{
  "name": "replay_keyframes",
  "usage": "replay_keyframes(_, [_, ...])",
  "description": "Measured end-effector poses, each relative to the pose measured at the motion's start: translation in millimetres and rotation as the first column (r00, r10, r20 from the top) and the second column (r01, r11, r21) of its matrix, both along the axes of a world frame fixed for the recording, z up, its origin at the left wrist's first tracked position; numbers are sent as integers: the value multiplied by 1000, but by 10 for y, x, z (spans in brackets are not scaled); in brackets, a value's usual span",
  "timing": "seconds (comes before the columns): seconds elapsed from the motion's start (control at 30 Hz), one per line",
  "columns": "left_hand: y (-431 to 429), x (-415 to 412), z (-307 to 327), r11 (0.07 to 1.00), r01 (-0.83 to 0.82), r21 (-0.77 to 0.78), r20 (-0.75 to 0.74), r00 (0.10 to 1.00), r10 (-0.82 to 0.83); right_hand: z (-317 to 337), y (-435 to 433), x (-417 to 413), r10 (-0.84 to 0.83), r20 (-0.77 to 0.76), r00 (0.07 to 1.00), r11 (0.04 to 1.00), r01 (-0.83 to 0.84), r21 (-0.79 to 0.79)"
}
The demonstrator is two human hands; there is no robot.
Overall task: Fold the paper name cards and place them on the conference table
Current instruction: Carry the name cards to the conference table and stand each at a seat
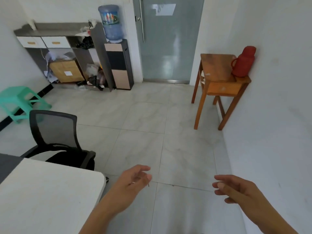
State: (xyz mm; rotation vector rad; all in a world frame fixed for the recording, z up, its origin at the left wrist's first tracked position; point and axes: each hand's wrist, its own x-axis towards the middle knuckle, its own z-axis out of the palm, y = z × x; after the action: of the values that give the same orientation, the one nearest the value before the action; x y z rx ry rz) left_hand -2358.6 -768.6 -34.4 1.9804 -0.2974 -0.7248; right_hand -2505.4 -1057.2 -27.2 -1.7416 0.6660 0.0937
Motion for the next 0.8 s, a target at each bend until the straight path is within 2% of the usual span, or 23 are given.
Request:
replay_keyframes(0.07, [-162, 422, -87, 1000, 3, -1, -20, 1000, -3, -103, -230, 443, 6, -26, 1000, 1000, -6, 14])
replay_keyframes(0.27, [-628, 1740, -391, 985, -161, 55, -66, 984, 164, -406, -1005, 2098, 104, -51, 993, 994, -103, 22])
replay_keyframes(0.43, [-1008, 2721, -246, 965, -264, -4, -92, 961, 263, -344, -1412, 3709, 266, -59, 962, 964, -266, 1])
replay_keyframes(0.6, [-897, 3439, -216, 850, -527, -29, -119, 846, 520, -172, -1323, 5293, 489, -62, 870, 872, -490, -12])
replay_keyframes(0.8, [-324, 4344, -428, 732, -681, 6, -212, 715, 666, -295, -647, 6734, 622, -52, 781, 782, -623, 7])
